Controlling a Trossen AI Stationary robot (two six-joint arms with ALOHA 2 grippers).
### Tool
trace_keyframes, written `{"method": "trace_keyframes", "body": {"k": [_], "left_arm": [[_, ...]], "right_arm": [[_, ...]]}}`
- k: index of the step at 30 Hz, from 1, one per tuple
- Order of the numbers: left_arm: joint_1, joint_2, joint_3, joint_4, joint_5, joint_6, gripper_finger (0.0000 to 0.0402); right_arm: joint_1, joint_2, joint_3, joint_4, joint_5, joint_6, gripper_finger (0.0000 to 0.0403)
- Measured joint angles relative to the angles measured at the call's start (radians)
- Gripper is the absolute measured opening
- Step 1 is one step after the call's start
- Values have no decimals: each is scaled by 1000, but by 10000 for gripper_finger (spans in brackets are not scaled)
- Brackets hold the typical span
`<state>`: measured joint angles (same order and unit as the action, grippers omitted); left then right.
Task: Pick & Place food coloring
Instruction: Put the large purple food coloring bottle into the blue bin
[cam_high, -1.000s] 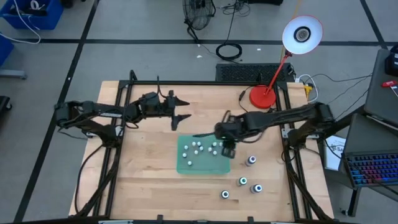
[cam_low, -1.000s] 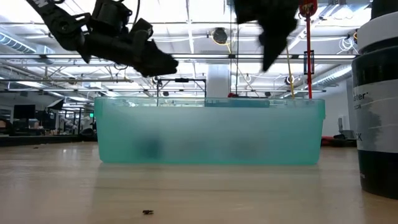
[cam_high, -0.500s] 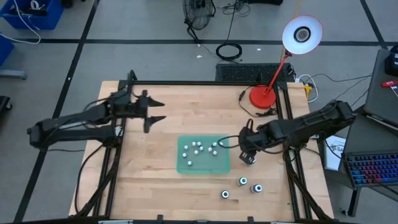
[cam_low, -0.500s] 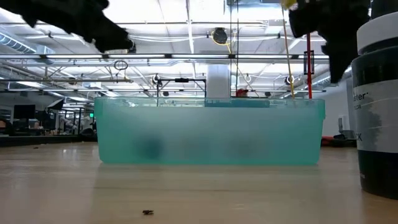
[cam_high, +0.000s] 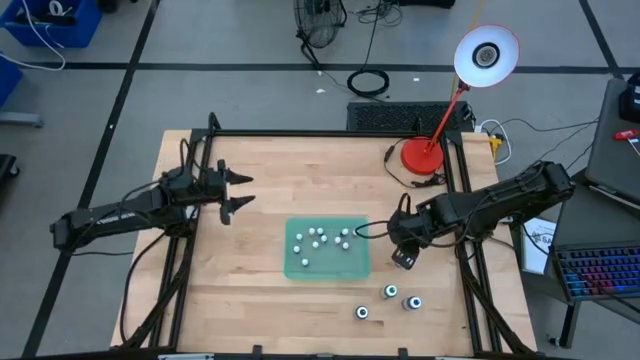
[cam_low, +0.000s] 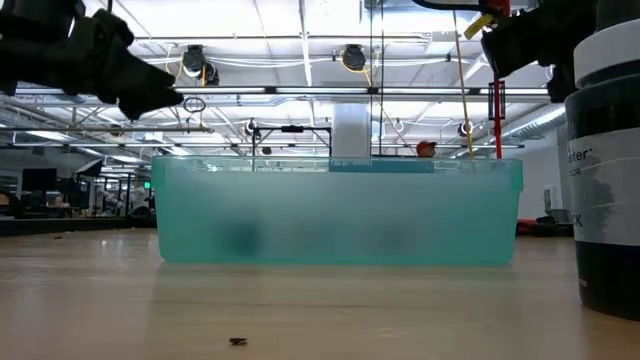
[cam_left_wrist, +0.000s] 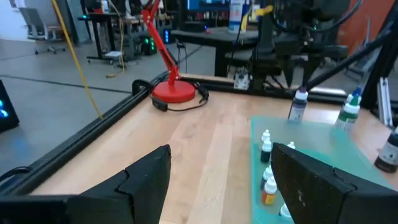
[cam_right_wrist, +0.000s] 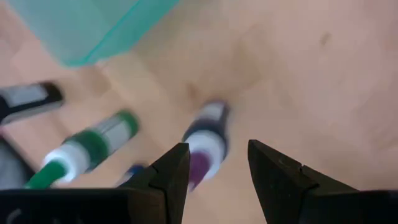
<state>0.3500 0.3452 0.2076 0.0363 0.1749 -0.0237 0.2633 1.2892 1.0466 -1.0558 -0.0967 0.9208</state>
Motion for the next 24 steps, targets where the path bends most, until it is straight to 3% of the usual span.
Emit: {"method": "trace_keyframes", "body": {"k": [5,18,24], "left_arm": [[0,-47,-99,66,-9,-42,273],[0,-53,-140,72,-19,-85,274],[0,-53,-140,73,-19,-80,274]], "right_arm": [[-2,0,0,-14,-90,70,153],[13,26,0,-8,-31,33,154],[20,66,1,23,-33,-18,199]]}}
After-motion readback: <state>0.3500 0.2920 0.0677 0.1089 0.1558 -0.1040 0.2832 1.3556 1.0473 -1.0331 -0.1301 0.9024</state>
